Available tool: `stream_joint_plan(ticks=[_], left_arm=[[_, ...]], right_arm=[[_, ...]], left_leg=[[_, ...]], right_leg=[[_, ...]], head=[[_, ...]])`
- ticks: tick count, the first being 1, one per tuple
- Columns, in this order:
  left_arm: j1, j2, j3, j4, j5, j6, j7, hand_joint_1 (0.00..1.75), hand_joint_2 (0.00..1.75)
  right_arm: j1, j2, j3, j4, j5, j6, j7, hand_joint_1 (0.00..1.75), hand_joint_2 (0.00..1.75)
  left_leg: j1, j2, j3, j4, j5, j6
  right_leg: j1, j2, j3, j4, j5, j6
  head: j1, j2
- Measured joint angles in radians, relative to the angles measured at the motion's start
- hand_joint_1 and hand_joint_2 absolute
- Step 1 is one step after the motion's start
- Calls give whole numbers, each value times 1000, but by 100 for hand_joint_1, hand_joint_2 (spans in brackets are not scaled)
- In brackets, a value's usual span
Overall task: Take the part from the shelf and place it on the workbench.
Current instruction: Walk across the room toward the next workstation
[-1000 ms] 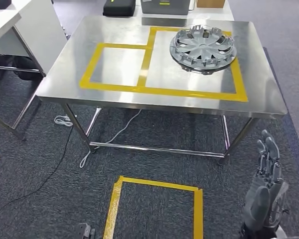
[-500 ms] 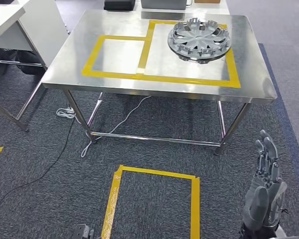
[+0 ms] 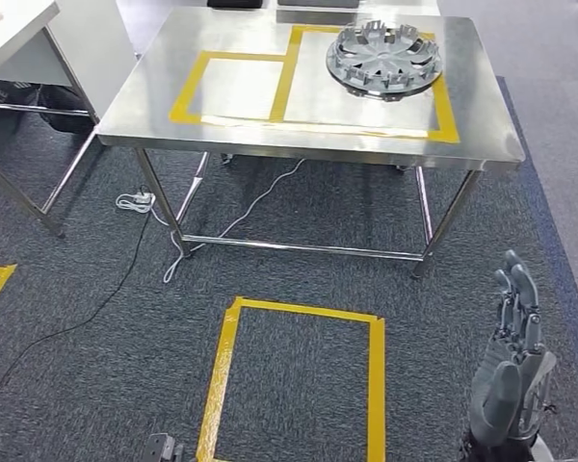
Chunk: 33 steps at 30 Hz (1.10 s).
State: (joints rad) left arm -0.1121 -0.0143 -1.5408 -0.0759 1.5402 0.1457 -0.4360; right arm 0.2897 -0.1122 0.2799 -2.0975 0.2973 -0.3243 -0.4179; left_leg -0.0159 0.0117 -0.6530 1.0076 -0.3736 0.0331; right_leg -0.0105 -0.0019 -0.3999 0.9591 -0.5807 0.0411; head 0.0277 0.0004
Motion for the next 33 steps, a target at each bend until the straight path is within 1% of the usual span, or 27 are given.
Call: stream_joint_plan(ticks=[2,3,4,5,6,7,8,9,10,12,14,15,17,18,19,20,22,23,24,25,26,27,28,29,30,31,33], left_arm=[[1,0,1,0,0,0,0,0,0],[2,0,1,0,0,0,0,0,0],[4,0,1,0,0,0,1,0,0],[4,0,1,0,1,0,1,0,0],[5,0,1,0,1,0,1,0,0],[4,0,2,0,1,0,1,0,0],[3,0,2,0,1,0,2,0,0],[3,0,2,0,1,0,2,0,0],[3,0,2,0,2,0,2,0,0],[2,0,2,0,5,0,2,0,0],[1,0,2,0,7,0,2,0,0],[0,0,2,0,8,0,2,0,0],[0,0,2,0,9,0,2,0,0],[1,0,2,0,10,0,2,0,0],[2,0,2,0,10,-1,2,0,0],[2,0,2,0,10,-1,2,0,0],[2,-1,2,0,10,-1,2,0,0],[2,-2,2,0,10,-1,2,0,0],[2,-2,2,0,11,-1,2,0,0],[2,-2,2,0,11,-1,2,0,0],[2,-3,2,0,11,-1,2,0,0],[1,-3,2,0,12,-1,2,0,0],[1,-3,2,0,12,-2,2,0,0],[1,-3,2,0,12,-2,2,0,0],[0,-3,2,0,13,-2,2,0,0],[0,-3,2,0,13,-2,2,0,0],[1,-2,2,0,13,-2,2,0,0]], right_arm=[[0,0,0,-1,0,0,0,0,0],[-1,0,0,-1,0,0,0,0,0],[-1,0,0,-1,0,0,0,0,0],[-1,0,0,-1,0,0,0,0,0],[-2,0,0,-1,-1,0,0,0,0],[-2,0,0,-1,-1,1,1,0,0],[-3,0,0,-1,-1,1,1,0,0],[-3,0,0,-1,-1,2,1,0,0],[-4,0,0,-1,-1,2,1,0,0],[-5,0,0,-1,-2,4,1,0,0],[-7,0,0,-1,-2,4,0,0,0],[-8,0,0,-1,-2,5,0,0,0],[-9,0,0,-1,-1,5,0,0,0],[-9,0,0,-1,-1,6,0,0,0],[-9,0,0,-1,-1,6,0,0,0],[-8,0,0,-1,-1,6,0,0,0],[-9,1,0,-1,-1,7,0,0,0],[-9,1,0,-1,-2,7,0,0,0],[-9,1,0,-1,-2,7,0,0,0],[-9,1,0,-1,-2,7,0,0,0],[-9,1,0,-1,-1,8,1,0,0],[-10,1,0,-1,-1,8,1,0,0],[-11,1,0,-1,-1,10,1,0,0],[-14,1,0,-1,-1,11,1,0,0],[-15,1,0,-1,0,11,1,0,0],[-17,1,0,-1,0,12,1,0,0],[-17,1,0,-1,1,14,1,0,0]], left_leg=[[2,-1,-5,0,15,-11],[4,-2,-11,7,1,-17],[5,-3,-17,30,-36,-24],[8,-4,-25,70,-91,-30],[10,-5,-33,129,-153,-36],[13,-5,-38,195,-199,-40],[15,-5,-37,250,-217,-42],[17,-5,-28,283,-209,-44],[18,-5,-5,284,-182,-43],[19,-7,79,188,-136,-38],[17,-10,171,47,-151,-27],[14,-12,194,3,-164,-23],[11,-11,192,-24,-162,-12],[12,-9,181,-28,-150,-4],[13,-6,169,-31,-137,5],[14,-4,155,-34,-124,12],[11,-1,122,-33,-98,20],[9,0,105,-31,-85,20],[8,2,86,-29,-72,20],[7,3,67,-25,-60,18],[7,3,48,-21,-49,16],[7,3,33,-15,-38,13],[5,3,19,-7,-29,9],[4,2,10,0,-19,5],[3,2,4,4,-8,1],[3,1,-1,5,3,-4],[6,0,-8,5,14,-16]], right_leg=[[1,-2,-12,-7,6,-13],[0,-4,-23,-6,16,-20],[-2,-6,-36,-6,28,-27],[-3,-8,-49,-5,41,-33],[-3,-8,-64,-4,54,-36],[-2,-9,-77,-2,66,-38],[-2,-10,-92,3,77,-38],[-1,-11,-110,9,88,-38],[-1,-11,-128,17,98,-37],[-1,-11,-165,35,113,-33],[0,-10,-187,46,127,-24],[0,-11,-194,48,136,-18],[-2,-12,-206,46,153,-5],[-4,-10,-214,51,146,1],[-4,-8,-225,68,119,5],[-5,-5,-238,102,74,7],[-5,-2,-264,219,-27,11],[-5,-2,-270,279,-50,12],[-5,-2,-266,319,-46,14],[-5,-2,-249,331,-19,15],[-5,-2,-217,308,18,15],[-6,-2,-168,253,42,15],[-6,-2,-103,171,44,14],[-6,-1,-47,90,29,10],[-4,0,-8,29,9,6],[-2,0,9,-5,-3,1],[-1,-2,-11,-5,7,-15]], head=[[2,0],[3,0],[1,0],[-2,0],[-3,0],[-5,0],[-4,0],[-4,0],[-5,0],[-5,0],[-4,0],[-4,0],[-3,0],[-3,0],[-2,0],[0,0],[4,0],[5,0],[6,0],[6,0],[6,0],[6,0],[7,0],[7,0],[7,0],[6,0],[6,0]])
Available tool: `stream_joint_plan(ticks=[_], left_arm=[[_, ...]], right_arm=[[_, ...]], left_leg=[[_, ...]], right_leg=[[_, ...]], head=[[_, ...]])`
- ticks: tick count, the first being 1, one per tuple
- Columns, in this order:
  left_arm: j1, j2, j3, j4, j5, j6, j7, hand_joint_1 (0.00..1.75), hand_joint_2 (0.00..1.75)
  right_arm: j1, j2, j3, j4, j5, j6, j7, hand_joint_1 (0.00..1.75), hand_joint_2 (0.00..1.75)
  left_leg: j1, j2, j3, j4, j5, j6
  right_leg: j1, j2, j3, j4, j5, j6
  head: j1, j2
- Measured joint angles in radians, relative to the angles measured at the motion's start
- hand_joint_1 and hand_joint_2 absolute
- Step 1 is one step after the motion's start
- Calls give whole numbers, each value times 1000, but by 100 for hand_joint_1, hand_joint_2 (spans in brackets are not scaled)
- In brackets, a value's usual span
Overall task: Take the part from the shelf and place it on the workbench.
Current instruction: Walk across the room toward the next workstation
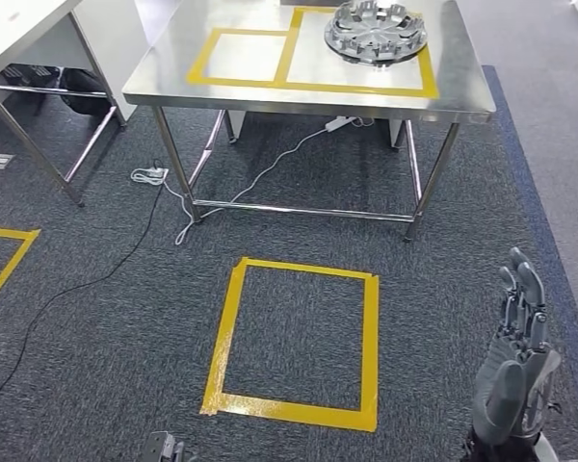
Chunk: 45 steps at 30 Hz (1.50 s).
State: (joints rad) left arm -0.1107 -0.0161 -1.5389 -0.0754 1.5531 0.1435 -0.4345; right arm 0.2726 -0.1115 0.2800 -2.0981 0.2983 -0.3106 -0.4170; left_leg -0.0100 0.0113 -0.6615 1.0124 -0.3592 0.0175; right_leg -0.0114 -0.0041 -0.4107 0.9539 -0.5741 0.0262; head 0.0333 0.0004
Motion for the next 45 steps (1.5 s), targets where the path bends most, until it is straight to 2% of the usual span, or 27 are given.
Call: stream_joint_plan(ticks=[2,4,5,6,8,9,11,13,15,16,17,19,20,21,23,25,27,28,30,31,33,35,37,39,42,43,45], left_arm=[[2,0,0,0,0,0,0,0,0],[2,1,0,0,0,0,0,0,0],[2,1,0,0,1,0,0,0,0],[2,1,0,0,2,0,0,0,0],[1,1,0,0,4,0,0,0,0],[1,1,0,0,4,0,0,0,0],[-1,2,0,0,4,0,0,0,0],[-3,3,0,0,5,0,-1,0,0],[-3,3,0,0,6,0,-1,0,0],[-2,3,0,0,6,0,-1,0,0],[-1,3,0,0,6,0,-1,0,0],[-1,2,0,1,6,0,-1,0,0],[0,1,0,1,6,0,-1,0,0],[0,0,0,1,6,0,-1,0,0],[1,0,0,1,6,1,-1,0,0],[0,-1,0,1,6,1,-1,0,0],[-3,-2,0,1,6,1,-1,0,0],[-4,-3,0,1,6,1,-1,0,0],[-2,-1,0,1,7,2,-2,0,0],[1,0,0,1,8,2,-1,0,0],[3,1,0,1,9,3,-1,0,0],[2,0,0,1,9,3,-1,0,0],[3,0,0,1,10,3,0,0,0],[5,1,0,1,10,4,0,0,0],[5,0,0,1,11,6,0,0,0],[5,0,0,1,11,7,0,0,0],[7,0,0,1,13,7,0,0,0]], right_arm=[[-1,0,0,0,0,2,1,0,0],[-1,0,0,0,0,4,1,0,0],[-1,0,0,0,1,5,1,0,0],[-1,0,0,0,1,6,1,0,0],[-1,0,0,0,1,8,1,0,0],[-1,0,0,0,1,8,1,0,0],[-2,0,0,0,3,9,1,0,0],[-4,0,0,0,11,8,1,0,0],[-5,0,0,0,25,7,1,0,0],[-4,0,0,0,32,6,1,0,0],[-3,0,0,1,37,4,1,0,0],[-3,0,1,1,45,1,2,0,0],[-3,0,1,1,46,0,2,0,0],[-3,0,2,2,48,-1,2,0,0],[-3,0,2,3,49,-2,2,0,0],[-3,0,2,3,49,-3,2,0,0],[-3,0,2,3,50,-3,2,0,0],[-2,0,2,3,50,-4,2,0,0],[-2,0,2,3,51,-4,2,0,0],[-1,0,2,3,51,-4,2,0,0],[1,0,2,3,51,-5,3,0,0],[5,0,1,3,51,-6,4,0,0],[7,0,1,3,52,-7,5,0,0],[7,0,2,3,53,-8,7,0,0],[5,0,4,3,54,-9,9,0,0],[4,0,4,3,54,-9,9,0,0],[2,0,7,3,56,-9,10,0,0]], left_leg=[[4,-3,-15,44,-65,-13],[8,-5,-34,159,-179,-22],[9,-5,-38,224,-214,-25],[10,-5,-35,271,-221,-27],[11,-5,9,274,-174,-24],[11,-6,55,223,-149,-19],[8,-10,166,68,-157,-7],[2,-13,223,-30,-187,3],[0,-13,211,-48,-176,14],[1,-13,199,-51,-164,22],[2,-13,185,-55,-151,29],[2,-17,153,-57,-125,37],[0,-20,135,-56,-111,38],[-1,-24,117,-55,-97,37],[-3,-35,82,-51,-72,34],[-3,-51,55,-43,-51,27],[-7,-69,37,-31,-34,20],[-8,-78,31,-27,-27,15],[-8,-94,22,-23,-15,4],[-7,-88,17,-15,-25,-1],[-3,-56,-8,55,-91,-14],[4,-31,-46,190,-178,-27],[12,-23,-55,269,-201,-35],[18,-13,3,200,-156,-36],[10,39,104,28,-111,-22],[5,50,112,9,-116,-13],[2,42,109,0,-122,2]], right_leg=[[-3,-4,-27,1,24,-18],[-2,-7,-59,4,51,-27],[-1,-8,-76,7,65,-27],[-1,-8,-93,11,79,-27],[0,-9,-132,24,103,-25],[0,-9,-152,32,113,-24],[2,-8,-179,43,130,-16],[1,-10,-191,46,149,-4],[-2,-10,-200,45,163,10],[-4,-8,-209,53,148,14],[-4,-6,-222,77,114,17],[-4,-2,-254,178,10,20],[-4,-1,-266,242,-24,21],[-3,0,-272,298,-32,21],[-2,4,-248,329,20,18],[0,33,-149,219,63,10],[-1,71,-36,59,31,1],[0,78,-5,10,9,-2],[-1,58,0,-16,-3,-11],[-3,45,-3,-16,2,-18],[-6,16,-9,-16,12,-29],[-6,-13,-16,-15,18,-31],[-6,-40,-22,-11,20,-29],[-6,-65,-19,-6,17,-24],[-2,-96,-15,1,8,-10],[1,-104,-15,2,6,-5],[3,-118,-14,5,4,4]], head=[[-4,0],[-9,0],[-10,0],[-10,0],[-10,0],[-10,0],[-10,0],[-9,0],[-10,0],[-10,0],[-9,0],[-7,0],[-6,0],[-6,0],[-6,0],[-6,0],[-7,0],[-8,0],[-7,0],[-9,0],[-14,0],[-18,0],[-18,0],[-18,0],[-18,0],[-17,0],[-16,0]])
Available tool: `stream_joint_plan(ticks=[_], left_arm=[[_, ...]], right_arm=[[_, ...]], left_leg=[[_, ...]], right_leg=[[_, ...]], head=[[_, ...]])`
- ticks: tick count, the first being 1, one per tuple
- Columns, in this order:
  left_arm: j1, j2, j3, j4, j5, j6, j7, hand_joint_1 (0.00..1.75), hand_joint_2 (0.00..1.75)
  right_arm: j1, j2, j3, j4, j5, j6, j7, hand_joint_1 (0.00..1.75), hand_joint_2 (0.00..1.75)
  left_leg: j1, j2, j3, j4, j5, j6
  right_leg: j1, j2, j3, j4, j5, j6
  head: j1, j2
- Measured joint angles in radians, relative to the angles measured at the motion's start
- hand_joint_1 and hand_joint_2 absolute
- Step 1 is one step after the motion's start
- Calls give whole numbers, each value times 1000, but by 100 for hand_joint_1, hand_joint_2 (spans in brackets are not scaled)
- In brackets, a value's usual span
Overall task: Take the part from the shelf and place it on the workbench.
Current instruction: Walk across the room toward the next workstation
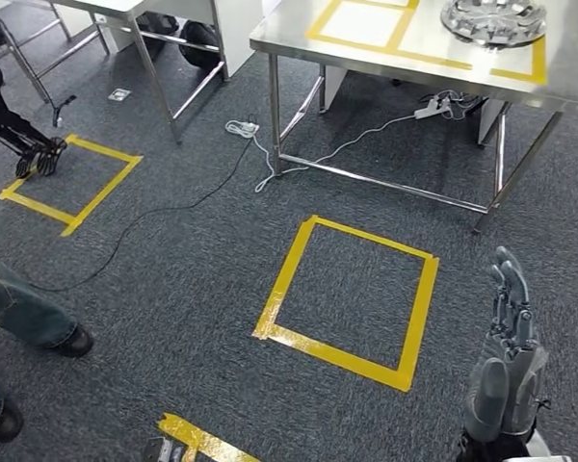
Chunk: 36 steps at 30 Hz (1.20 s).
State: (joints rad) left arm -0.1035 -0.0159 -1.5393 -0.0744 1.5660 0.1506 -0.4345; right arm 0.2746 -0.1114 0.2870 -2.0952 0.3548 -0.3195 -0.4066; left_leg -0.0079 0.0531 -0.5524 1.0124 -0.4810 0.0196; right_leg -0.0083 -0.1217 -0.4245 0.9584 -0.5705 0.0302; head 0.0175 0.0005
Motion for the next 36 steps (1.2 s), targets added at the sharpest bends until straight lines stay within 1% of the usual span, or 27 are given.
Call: stream_joint_plan(ticks=[1,2,3,4,5,6,7,8,9,11,12,13,15,16,17,19,21,22,23,24,25,27,29,31,33,35,36], left_arm=[[1,0,0,0,1,0,0,0,0],[1,0,0,0,1,0,0,0,0],[-1,-1,0,0,1,1,0,0,0],[-2,-2,0,0,2,1,0,0,0],[-4,-2,0,0,2,1,0,0,0],[-5,-3,0,0,2,1,0,0,0],[-5,-4,0,0,2,1,0,0,0],[-5,-4,0,0,2,1,0,0,0],[-5,-4,0,0,2,1,0,0,0],[-7,-5,0,0,2,1,0,0,0],[-8,-6,0,0,2,1,0,0,0],[-8,-6,0,0,2,1,1,0,0],[-6,-6,0,0,2,1,2,0,0],[-4,-6,0,0,2,1,2,0,0],[-3,-5,-1,0,2,1,2,0,0],[-5,-5,-1,0,2,1,3,0,0],[-7,-5,-1,0,2,1,3,0,0],[-6,-5,-1,0,2,0,3,0,0],[-6,-5,-1,0,2,0,3,0,0],[-5,-5,-1,0,2,0,3,0,0],[-5,-4,-1,0,2,0,3,0,0],[-7,-4,-1,0,2,1,3,0,0],[-7,-4,-1,0,2,1,3,0,0],[-3,-3,-1,0,2,2,3,0,0],[-2,-3,-1,0,2,3,3,0,0],[-5,-3,-1,0,2,3,3,0,0],[-6,-4,-1,0,2,3,3,0,0]], right_arm=[[-2,0,2,0,2,1,0,0,0],[-3,0,4,0,4,3,0,0,0],[-4,0,7,0,6,5,1,0,0],[-4,0,10,0,10,7,1,0,0],[-2,0,14,1,14,8,2,0,0],[-1,0,19,3,18,10,2,0,0],[0,0,25,4,23,11,2,0,0],[0,0,31,5,27,13,2,0,0],[-1,0,37,6,29,13,2,0,0],[-1,0,46,6,32,14,2,0,0],[-2,0,50,6,32,14,2,0,0],[-2,0,53,6,32,14,2,0,0],[-3,0,59,6,33,14,2,0,0],[-4,0,61,6,33,15,2,0,0],[-5,0,63,6,33,15,2,0,0],[-5,0,66,6,34,15,2,0,0],[-4,0,67,6,34,16,2,0,0],[-4,0,68,6,34,16,2,0,0],[-5,0,68,6,34,16,2,0,0],[-5,0,68,6,34,16,2,0,0],[-6,0,68,6,34,16,2,0,0],[-8,0,70,6,36,16,2,0,0],[-9,0,73,6,38,14,2,0,0],[-12,0,75,6,40,12,3,0,0],[-13,-1,77,6,41,9,5,0,0],[-12,-1,78,6,41,6,7,0,0],[-11,-1,78,6,40,5,8,0,0]], left_leg=[[2,-10,0,-6,-2,6],[4,-19,-1,-10,-2,11],[7,-29,-1,-14,-1,15],[7,-38,-2,-14,0,19],[6,-48,-3,-14,1,22],[5,-59,-4,-14,1,23],[3,-71,-3,-14,1,24],[3,-83,-3,-13,1,24],[3,-96,-1,-11,1,23],[2,-119,-3,-4,-1,19],[1,-130,-8,1,-1,16],[1,-140,-15,4,0,10],[2,-158,-26,6,7,-2],[3,-156,-30,9,6,-8],[2,-142,-38,24,-5,-14],[3,-97,-77,112,-57,-25],[8,-71,-134,240,-115,-34],[10,-68,-149,277,-124,-36],[11,-65,-147,279,-115,-37],[11,-62,-126,243,-89,-36],[11,-51,-91,178,-53,-33],[3,-11,-25,50,-11,-22],[-6,11,-7,3,-8,-13],[-5,-6,-10,-5,-3,-4],[0,-25,-9,-15,5,8],[1,-44,-10,-19,10,17],[1,-55,-12,-19,12,19]], right_leg=[[-1,12,-3,6,-8,5],[-3,33,-13,23,-23,8],[-4,62,-35,65,-47,11],[-5,91,-69,129,-76,12],[-6,107,-110,203,-101,12],[-5,115,-150,271,-116,12],[-5,118,-177,307,-111,11],[-5,120,-187,303,-86,10],[-6,124,-178,261,-45,9],[-9,157,-138,137,31,7],[-11,173,-118,91,47,6],[-13,185,-109,67,50,4],[-12,179,-103,57,46,-2],[-13,170,-104,55,49,-8],[-14,159,-102,52,52,-13],[-16,132,-100,47,55,-22],[-14,106,-101,47,54,-25],[-14,93,-101,47,53,-26],[-13,81,-101,48,53,-26],[-13,70,-100,48,52,-25],[-13,60,-98,47,52,-24],[-9,44,-96,49,49,-18],[-5,27,-97,49,47,-10],[-4,14,-97,49,43,1],[-7,48,-111,81,16,11],[-8,100,-165,194,-44,15],[-8,112,-200,264,-70,15]], head=[[2,0],[3,0],[6,0],[9,0],[10,0],[12,0],[12,0],[12,0],[12,0],[11,0],[11,0],[11,0],[10,0],[10,0],[7,0],[1,0],[-2,0],[-2,0],[-2,0],[-2,0],[-2,0],[-2,0],[-1,0],[-1,0],[2,0],[7,0],[9,0]])
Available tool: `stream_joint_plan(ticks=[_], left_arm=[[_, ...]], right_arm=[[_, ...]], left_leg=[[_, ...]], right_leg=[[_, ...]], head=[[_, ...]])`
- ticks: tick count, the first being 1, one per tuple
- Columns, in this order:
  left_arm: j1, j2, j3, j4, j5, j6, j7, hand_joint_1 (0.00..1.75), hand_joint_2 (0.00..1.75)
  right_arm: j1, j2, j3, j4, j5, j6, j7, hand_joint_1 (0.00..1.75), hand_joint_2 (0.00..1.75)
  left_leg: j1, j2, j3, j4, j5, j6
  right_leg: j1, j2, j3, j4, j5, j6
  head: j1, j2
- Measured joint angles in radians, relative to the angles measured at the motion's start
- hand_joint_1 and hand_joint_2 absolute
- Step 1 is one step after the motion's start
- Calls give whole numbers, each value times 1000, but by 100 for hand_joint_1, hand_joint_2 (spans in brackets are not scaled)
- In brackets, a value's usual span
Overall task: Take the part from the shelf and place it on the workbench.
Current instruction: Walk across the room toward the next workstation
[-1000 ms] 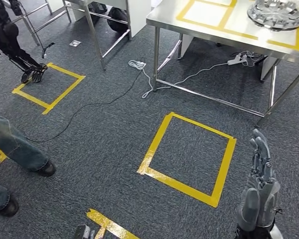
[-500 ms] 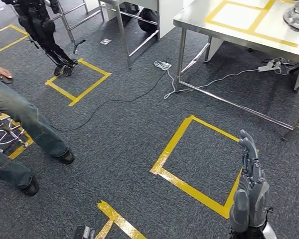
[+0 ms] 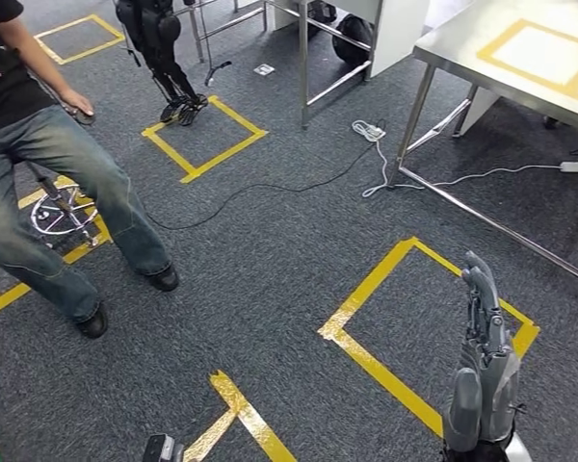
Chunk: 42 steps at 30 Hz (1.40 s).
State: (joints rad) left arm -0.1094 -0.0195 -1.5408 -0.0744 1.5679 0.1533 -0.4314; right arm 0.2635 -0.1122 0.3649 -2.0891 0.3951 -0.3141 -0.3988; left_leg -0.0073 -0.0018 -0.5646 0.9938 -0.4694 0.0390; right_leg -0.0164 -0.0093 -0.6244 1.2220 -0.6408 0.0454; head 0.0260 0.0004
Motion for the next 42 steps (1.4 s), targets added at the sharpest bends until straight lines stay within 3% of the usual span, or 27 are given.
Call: stream_joint_plan(ticks=[1,2,4,6,8,10,12,14,16,17,18,19,21,23,25,26,28,30,31,32,33,34,36,37,39,41,42], left_arm=[[0,0,0,0,0,0,0,0,0],[1,0,0,0,0,0,0,0,0],[1,0,0,0,0,0,0,0,0],[0,1,0,0,0,0,0,0,0],[-1,2,0,0,0,0,0,0,0],[2,4,0,0,0,0,0,0,0],[3,5,0,1,0,0,0,0,0],[1,5,0,1,0,0,0,0,0],[1,4,0,1,0,0,0,0,0],[2,4,0,1,0,0,0,0,0],[3,4,0,1,0,0,0,0,0],[4,4,0,1,0,0,0,0,0],[3,5,0,1,0,0,0,0,0],[2,5,0,1,0,0,0,0,0],[4,5,0,1,0,0,0,0,0],[7,5,0,1,0,0,0,0,0],[8,6,0,1,0,0,0,0,0],[6,4,0,1,0,0,0,0,0],[6,3,0,1,0,0,0,0,0],[6,2,0,1,0,0,0,0,0],[6,3,0,1,0,0,0,0,0],[6,2,0,1,0,0,0,0,0],[5,2,0,1,0,0,0,0,0],[4,2,0,1,0,0,0,0,0],[4,3,0,1,0,0,0,0,0],[6,4,0,1,0,0,0,0,0],[7,4,0,2,0,0,0,0,0]], right_arm=[[1,0,0,0,0,0,1,0,0],[1,0,1,0,0,-1,1,0,0],[1,0,1,1,0,-2,2,0,0],[1,0,1,1,0,-3,2,0,0],[2,-1,2,2,-1,-6,3,0,0],[2,-1,2,2,-1,-8,4,0,0],[1,-1,1,2,-1,-9,4,0,0],[2,-1,1,2,0,-9,4,0,0],[4,-1,1,2,0,-10,4,0,0],[4,-1,1,2,0,-11,4,0,0],[5,-1,1,2,0,-12,4,0,0],[5,-1,1,2,0,-14,4,0,0],[5,-1,1,2,0,-18,3,0,0],[6,-1,1,2,0,-21,3,0,0],[6,-1,1,2,1,-23,3,0,0],[5,-1,1,2,1,-23,3,0,0],[5,-1,0,2,1,-23,2,0,0],[9,-1,0,2,1,-23,2,0,0],[12,-1,0,2,1,-24,2,0,0],[14,-1,-1,2,1,-24,3,0,0],[15,-1,-1,2,1,-24,2,0,0],[16,-1,-1,2,1,-24,2,0,0],[16,-1,-2,2,1,-25,2,0,0],[17,-1,-2,2,2,-25,2,0,0],[18,-1,-2,2,2,-27,1,0,0],[18,-1,-2,2,3,-27,0,0,0],[17,-1,-2,2,3,-27,1,0,0]], left_leg=[[-1,-11,-1,0,1,1],[-1,-22,-1,1,1,1],[-1,-46,0,4,0,-1],[-1,-70,-5,14,-2,-7],[-1,-89,-15,22,-1,-19],[3,-102,-23,24,3,-30],[2,-73,-37,53,-17,-41],[2,-27,-85,155,-74,-50],[7,-13,-142,278,-123,-56],[9,-11,-153,304,-124,-57],[9,-9,-145,290,-106,-56],[9,-5,-118,239,-74,-54],[2,29,-48,102,-18,-44],[-7,54,-15,32,-6,-35],[-10,43,-15,23,-7,-27],[-9,34,-13,17,-4,-22],[-4,17,-8,6,3,-9],[-3,-2,-7,4,4,-3],[-3,-13,-7,4,4,-2],[-4,-25,-7,4,3,-1],[-4,-37,-5,5,3,-1],[-4,-50,-4,6,3,-2],[-4,-76,-3,11,-1,-7],[-5,-88,-6,16,-2,-11],[-3,-108,-15,21,-1,-22],[1,-122,-20,23,1,-32],[0,-111,-24,33,-6,-37]], right_leg=[[0,5,-27,50,-12,1],[0,7,-38,65,-4,1],[-2,14,-4,-20,62,0],[-8,52,55,-148,116,-1],[-10,79,80,-198,122,-6],[-8,64,82,-201,126,-16],[-9,42,86,-206,129,-28],[-9,17,88,-208,128,-36],[-6,-9,88,-208,126,-39],[-5,-21,89,-208,125,-39],[-5,-33,90,-208,123,-39],[-5,-44,93,-208,122,-39],[-2,-62,98,-207,117,-34],[2,-78,101,-207,112,-25],[3,-94,105,-212,110,-14],[2,-89,105,-211,105,-8],[-1,-46,82,-159,69,-1],[-3,-1,17,-29,6,2],[-3,6,-18,37,-16,3],[-3,8,-41,74,-20,3],[-3,9,-46,73,-2,4],[-3,12,-30,30,34,3],[-7,45,29,-110,108,1],[-9,64,55,-163,125,-1],[-9,79,76,-199,125,-7],[-8,60,81,-204,128,-16],[-8,49,85,-207,129,-22]], head=[[0,0],[0,0],[0,0],[0,0],[-1,0],[0,0],[-4,0],[-10,0],[-11,0],[-11,0],[-12,0],[-12,0],[-12,0],[-11,0],[-11,0],[-10,0],[-6,0],[-2,0],[0,0],[-1,0],[-1,0],[-1,0],[0,0],[-1,0],[-2,0],[-2,0],[-3,0]])
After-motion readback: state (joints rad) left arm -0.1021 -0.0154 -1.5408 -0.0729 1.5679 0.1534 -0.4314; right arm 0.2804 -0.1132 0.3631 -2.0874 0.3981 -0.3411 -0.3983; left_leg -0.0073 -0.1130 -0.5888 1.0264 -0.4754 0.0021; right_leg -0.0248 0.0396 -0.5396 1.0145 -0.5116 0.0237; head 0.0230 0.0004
